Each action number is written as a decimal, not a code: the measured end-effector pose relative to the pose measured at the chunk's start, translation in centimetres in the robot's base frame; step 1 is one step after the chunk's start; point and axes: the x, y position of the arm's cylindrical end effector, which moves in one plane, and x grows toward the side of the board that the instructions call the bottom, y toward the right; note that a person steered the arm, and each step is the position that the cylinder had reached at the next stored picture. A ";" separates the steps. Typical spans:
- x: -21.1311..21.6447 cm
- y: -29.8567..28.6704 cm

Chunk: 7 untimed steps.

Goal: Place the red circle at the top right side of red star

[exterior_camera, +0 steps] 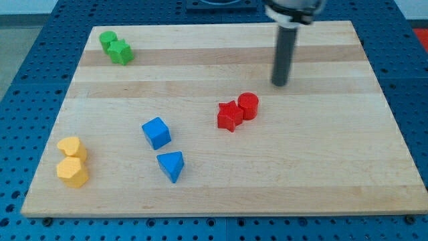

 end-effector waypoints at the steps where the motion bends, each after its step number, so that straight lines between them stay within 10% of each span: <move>1: 6.3 3.6; 2: 15.8 0.8; 7: 11.7 -13.9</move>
